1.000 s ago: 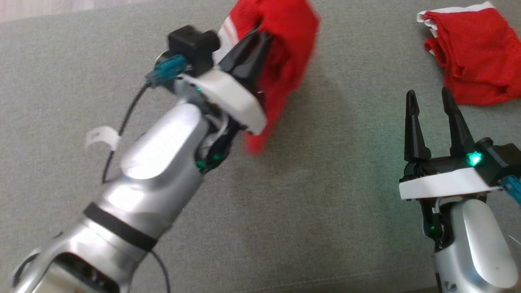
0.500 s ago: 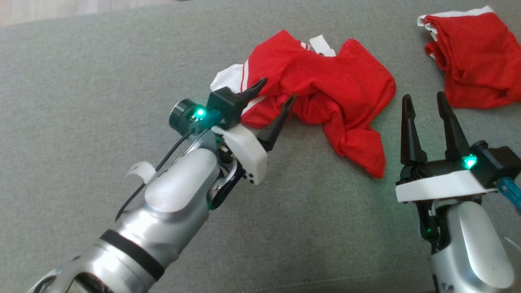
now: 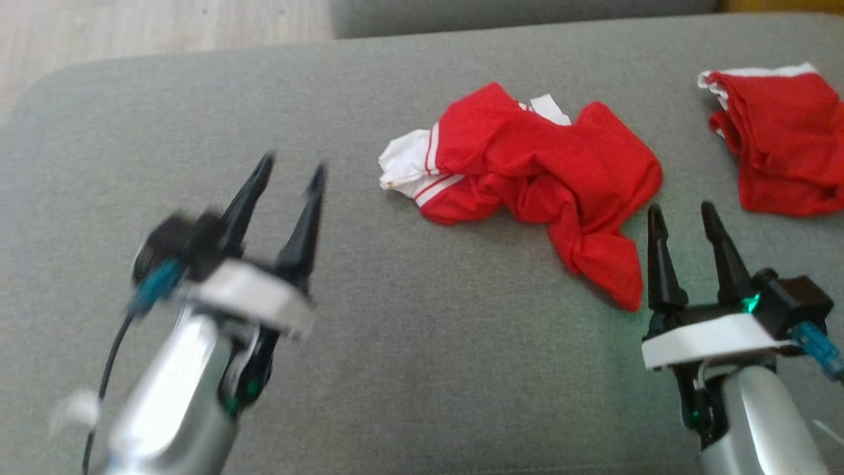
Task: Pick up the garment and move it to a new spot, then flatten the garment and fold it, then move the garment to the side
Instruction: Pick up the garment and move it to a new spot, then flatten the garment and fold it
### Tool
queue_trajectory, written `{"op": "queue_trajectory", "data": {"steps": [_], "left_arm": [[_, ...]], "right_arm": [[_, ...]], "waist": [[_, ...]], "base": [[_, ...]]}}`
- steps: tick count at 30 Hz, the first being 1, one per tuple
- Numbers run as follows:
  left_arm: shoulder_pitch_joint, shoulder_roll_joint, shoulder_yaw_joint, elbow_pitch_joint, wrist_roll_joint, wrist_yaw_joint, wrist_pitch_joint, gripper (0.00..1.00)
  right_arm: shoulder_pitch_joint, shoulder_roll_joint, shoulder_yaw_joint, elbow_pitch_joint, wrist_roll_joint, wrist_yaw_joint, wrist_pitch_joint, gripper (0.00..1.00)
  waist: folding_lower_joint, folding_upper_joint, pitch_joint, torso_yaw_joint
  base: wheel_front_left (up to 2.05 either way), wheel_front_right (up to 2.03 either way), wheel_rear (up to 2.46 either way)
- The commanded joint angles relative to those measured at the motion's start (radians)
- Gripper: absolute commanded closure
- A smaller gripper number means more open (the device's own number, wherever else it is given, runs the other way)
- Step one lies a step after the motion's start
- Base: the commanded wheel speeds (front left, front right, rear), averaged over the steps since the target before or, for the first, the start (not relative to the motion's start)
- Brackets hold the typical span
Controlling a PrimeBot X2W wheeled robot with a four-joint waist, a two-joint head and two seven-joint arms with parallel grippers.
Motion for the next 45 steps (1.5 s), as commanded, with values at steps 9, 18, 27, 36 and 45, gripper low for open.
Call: {"op": "queue_trajectory", "data": {"steps": [9, 18, 27, 36, 45], "left_arm": [[0.257, -0.102, 0.282, -0.165, 0.12, -0.089, -0.005, 0.0], [0.253, -0.168, 0.317, -0.171, 0.177, -0.143, -0.005, 0.0], [0.23, -0.184, 0.275, -0.163, 0.157, -0.147, -0.005, 0.0], [0.201, -0.187, 0.267, -0.153, 0.14, -0.148, -0.005, 0.0], [0.179, -0.189, 0.265, -0.156, 0.132, -0.148, -0.005, 0.0]], "right_arm": [[0.016, 0.004, -0.009, 0.0, -0.019, -0.001, 0.014, 0.0], [-0.049, -0.01, -0.072, 0.07, -0.149, -0.001, 0.135, 0.0], [-0.196, -0.028, -0.15, 0.261, -0.209, -0.001, 0.295, 0.0], [-0.311, -0.116, -0.117, 0.38, -0.174, -0.001, 0.325, 1.0], [-0.493, -0.258, -0.087, 0.424, -0.249, -0.001, 0.25, 1.0]], "waist": [[0.0, -0.0001, -0.036, 0.064], [0.0, -0.0001, 0.004, 0.111], [0.0, -0.0001, 0.06, 0.155], [0.0, -0.0001, 0.088, 0.167], [0.0, -0.0001, 0.101, 0.163]], "base": [[0.0, 0.0, 0.0], [0.0, 0.0, 0.0], [0.0, 0.0, 0.0], [0.0, 0.0, 0.0], [0.0, 0.0, 0.0]]}}
